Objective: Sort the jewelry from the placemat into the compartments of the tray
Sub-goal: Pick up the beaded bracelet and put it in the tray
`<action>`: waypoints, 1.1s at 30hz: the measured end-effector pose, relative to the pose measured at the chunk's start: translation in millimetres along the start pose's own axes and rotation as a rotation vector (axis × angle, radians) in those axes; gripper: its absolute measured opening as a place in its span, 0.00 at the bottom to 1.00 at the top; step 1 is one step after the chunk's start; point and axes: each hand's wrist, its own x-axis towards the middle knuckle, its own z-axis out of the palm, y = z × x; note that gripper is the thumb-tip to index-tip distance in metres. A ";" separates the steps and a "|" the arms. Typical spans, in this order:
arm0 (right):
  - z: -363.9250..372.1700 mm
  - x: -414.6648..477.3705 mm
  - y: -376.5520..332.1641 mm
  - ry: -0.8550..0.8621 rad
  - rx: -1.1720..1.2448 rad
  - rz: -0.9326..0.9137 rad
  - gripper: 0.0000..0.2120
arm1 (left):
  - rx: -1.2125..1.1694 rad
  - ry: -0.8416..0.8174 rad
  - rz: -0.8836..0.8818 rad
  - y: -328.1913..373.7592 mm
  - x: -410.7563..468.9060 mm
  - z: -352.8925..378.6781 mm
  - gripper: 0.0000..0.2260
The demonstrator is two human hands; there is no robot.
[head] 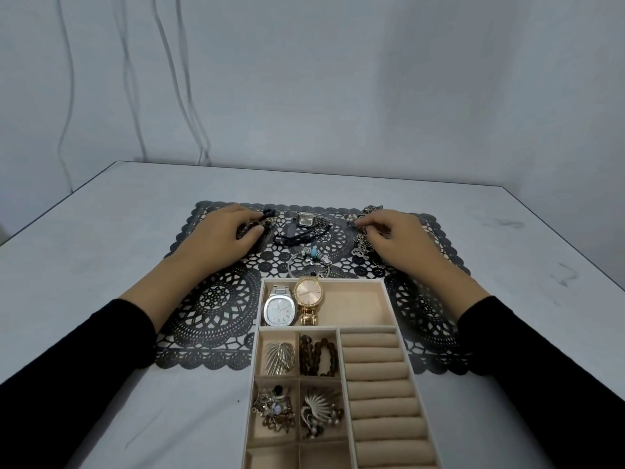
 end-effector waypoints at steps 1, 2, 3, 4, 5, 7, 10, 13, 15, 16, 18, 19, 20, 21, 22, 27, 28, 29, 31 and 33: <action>2.0 3.4 -3.9 0.000 0.004 -0.015 0.12 | 0.003 -0.016 0.003 1.2 0.4 0.3 0.17; 4.4 7.3 -7.4 -0.006 0.012 -0.031 0.12 | 0.002 -0.027 0.012 2.6 0.8 0.2 0.17; 6.8 11.0 -11.2 -0.016 0.025 -0.043 0.11 | -0.006 -0.031 0.027 4.1 1.0 0.4 0.17; 9.3 15.1 -14.6 -0.032 0.039 -0.051 0.10 | -0.019 -0.031 0.043 5.4 1.5 0.3 0.17; 12.2 19.2 -17.5 -0.055 0.050 -0.056 0.10 | -0.038 -0.028 0.059 6.8 1.8 0.3 0.16; 18.0 27.6 -23.7 -0.113 0.066 -0.072 0.10 | -0.098 -0.021 0.073 9.2 3.1 0.3 0.14; 26.4 39.0 -34.3 -0.175 0.084 -0.106 0.10 | -0.226 -0.022 0.052 11.3 5.4 0.6 0.13; 34.5 50.6 -44.1 -0.211 0.073 -0.139 0.11 | -0.333 -0.021 0.024 8.7 6.2 1.6 0.13; 39.3 57.7 -48.9 -0.239 0.062 -0.166 0.12 | -0.388 -0.013 0.013 6.2 6.2 2.6 0.12; 41.7 60.7 -50.7 -0.254 0.055 -0.183 0.13 | -0.405 -0.009 0.013 5.6 6.2 3.3 0.12; 45.5 65.2 -53.2 -0.286 0.031 -0.219 0.14 | -0.425 -0.001 0.018 5.6 6.6 4.2 0.11; 47.2 66.8 -54.2 -0.305 0.013 -0.231 0.14 | -0.432 0.008 0.021 6.0 6.6 4.4 0.11; 48.6 68.2 -55.2 -0.326 -0.009 -0.242 0.14 | -0.437 0.021 0.025 6.4 6.8 4.4 0.11; 50.1 69.4 -55.7 -0.345 -0.034 -0.249 0.14 | -0.438 0.036 0.027 6.4 6.9 4.2 0.10; 51.5 70.1 -56.4 -0.358 -0.055 -0.258 0.14 | -0.437 0.051 0.028 6.3 6.9 4.0 0.10; 57.7 69.3 -57.9 -0.356 -0.079 -0.292 0.09 | -0.417 0.083 0.013 5.4 7.0 4.8 0.07; 57.7 69.2 -57.5 -0.351 -0.080 -0.292 0.08 | -0.414 0.086 0.007 5.3 6.9 5.4 0.07; 57.2 69.1 -56.9 -0.344 -0.074 -0.289 0.07 | -0.407 0.089 -0.001 4.8 6.8 6.0 0.07; 55.9 69.2 -55.8 -0.322 -0.030 -0.268 0.06 | -0.380 0.101 -0.007 4.4 6.7 6.5 0.06; 55.5 69.4 -54.9 -0.289 0.047 -0.229 0.04 | -0.331 0.111 0.004 4.1 7.2 6.9 0.06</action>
